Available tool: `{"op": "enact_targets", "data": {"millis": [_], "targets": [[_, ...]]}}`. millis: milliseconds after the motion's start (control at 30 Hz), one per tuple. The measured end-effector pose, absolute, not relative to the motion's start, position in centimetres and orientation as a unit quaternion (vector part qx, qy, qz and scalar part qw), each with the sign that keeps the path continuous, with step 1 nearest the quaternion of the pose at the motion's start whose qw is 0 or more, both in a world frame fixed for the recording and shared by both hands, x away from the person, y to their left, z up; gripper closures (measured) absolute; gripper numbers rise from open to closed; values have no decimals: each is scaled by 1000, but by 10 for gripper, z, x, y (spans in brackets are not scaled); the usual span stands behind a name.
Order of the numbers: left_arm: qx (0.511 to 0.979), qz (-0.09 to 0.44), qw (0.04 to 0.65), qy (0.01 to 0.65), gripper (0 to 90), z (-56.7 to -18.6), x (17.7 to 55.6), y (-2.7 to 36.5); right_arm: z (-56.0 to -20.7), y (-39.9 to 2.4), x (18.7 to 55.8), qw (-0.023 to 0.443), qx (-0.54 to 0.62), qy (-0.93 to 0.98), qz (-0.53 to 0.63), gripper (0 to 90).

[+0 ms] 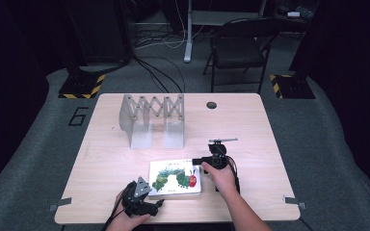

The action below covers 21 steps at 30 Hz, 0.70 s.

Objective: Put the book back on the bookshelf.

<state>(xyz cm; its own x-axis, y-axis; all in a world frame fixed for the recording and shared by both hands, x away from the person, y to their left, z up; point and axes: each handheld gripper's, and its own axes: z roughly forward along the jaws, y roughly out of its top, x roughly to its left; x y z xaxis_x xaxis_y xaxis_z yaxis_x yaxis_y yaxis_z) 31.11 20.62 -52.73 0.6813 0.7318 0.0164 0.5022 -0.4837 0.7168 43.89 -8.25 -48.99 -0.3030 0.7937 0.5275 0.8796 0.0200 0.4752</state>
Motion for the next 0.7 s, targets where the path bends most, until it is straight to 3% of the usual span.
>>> {"op": "enact_targets", "data": {"millis": [700], "targets": [[821,185,347,413,132,-528,313,196,-474,-84,435,53,-574,-717,-391,619]]}}
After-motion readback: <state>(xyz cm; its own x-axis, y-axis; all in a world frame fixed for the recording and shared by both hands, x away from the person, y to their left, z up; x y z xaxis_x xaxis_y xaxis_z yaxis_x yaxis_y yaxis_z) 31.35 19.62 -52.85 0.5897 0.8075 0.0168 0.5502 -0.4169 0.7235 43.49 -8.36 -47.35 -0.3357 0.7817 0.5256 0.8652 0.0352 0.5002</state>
